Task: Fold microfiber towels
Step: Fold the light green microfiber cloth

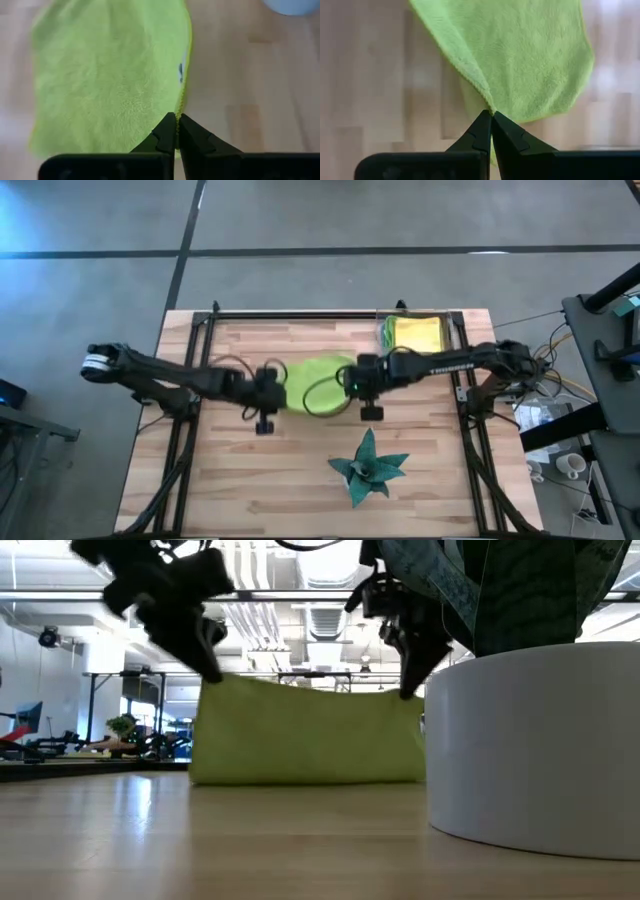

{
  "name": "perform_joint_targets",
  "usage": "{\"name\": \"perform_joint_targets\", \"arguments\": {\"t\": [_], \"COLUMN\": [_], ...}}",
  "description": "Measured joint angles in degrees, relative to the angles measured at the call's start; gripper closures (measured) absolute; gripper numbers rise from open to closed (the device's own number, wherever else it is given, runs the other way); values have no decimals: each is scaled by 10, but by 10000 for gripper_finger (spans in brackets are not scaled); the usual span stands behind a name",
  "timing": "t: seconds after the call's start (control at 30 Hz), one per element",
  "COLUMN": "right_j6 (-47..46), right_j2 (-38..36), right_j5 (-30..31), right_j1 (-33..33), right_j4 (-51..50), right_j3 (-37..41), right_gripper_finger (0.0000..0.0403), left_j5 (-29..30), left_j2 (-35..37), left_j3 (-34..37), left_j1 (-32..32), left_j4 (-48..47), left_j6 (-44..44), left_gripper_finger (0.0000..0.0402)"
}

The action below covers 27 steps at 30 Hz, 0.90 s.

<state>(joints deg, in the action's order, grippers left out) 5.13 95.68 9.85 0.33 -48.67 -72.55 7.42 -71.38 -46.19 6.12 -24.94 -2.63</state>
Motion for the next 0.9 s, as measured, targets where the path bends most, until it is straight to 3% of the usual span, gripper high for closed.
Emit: {"name": "perform_joint_targets", "arguments": {"t": [0.13,0.33,0.5,0.6,0.73,0.9], "right_j6": [-24,0,43,57,70,74], "right_j2": [0,-4,0,13,26,39], "right_j5": [-48,-164,-90,-61,25,38], "right_j1": [33,58,37,15,-13,-51], "right_j4": [-6,-87,10,20,23,44], "right_j3": [25,-1,10,16,23,36], "right_gripper_finger": [394,394,394,394,394,394], "left_j5": [-1,-19,56,65,110,108], "left_j2": [-40,-63,-70,-73,-76,-78], "left_j3": [31,-3,1,13,14,15], "left_j1": [61,102,77,49,18,-28], "left_j4": [61,67,74,67,68,52], "left_j6": [-49,-90,-57,-60,-61,-60], "left_gripper_finger": [401,401,401,401,401,401]}}
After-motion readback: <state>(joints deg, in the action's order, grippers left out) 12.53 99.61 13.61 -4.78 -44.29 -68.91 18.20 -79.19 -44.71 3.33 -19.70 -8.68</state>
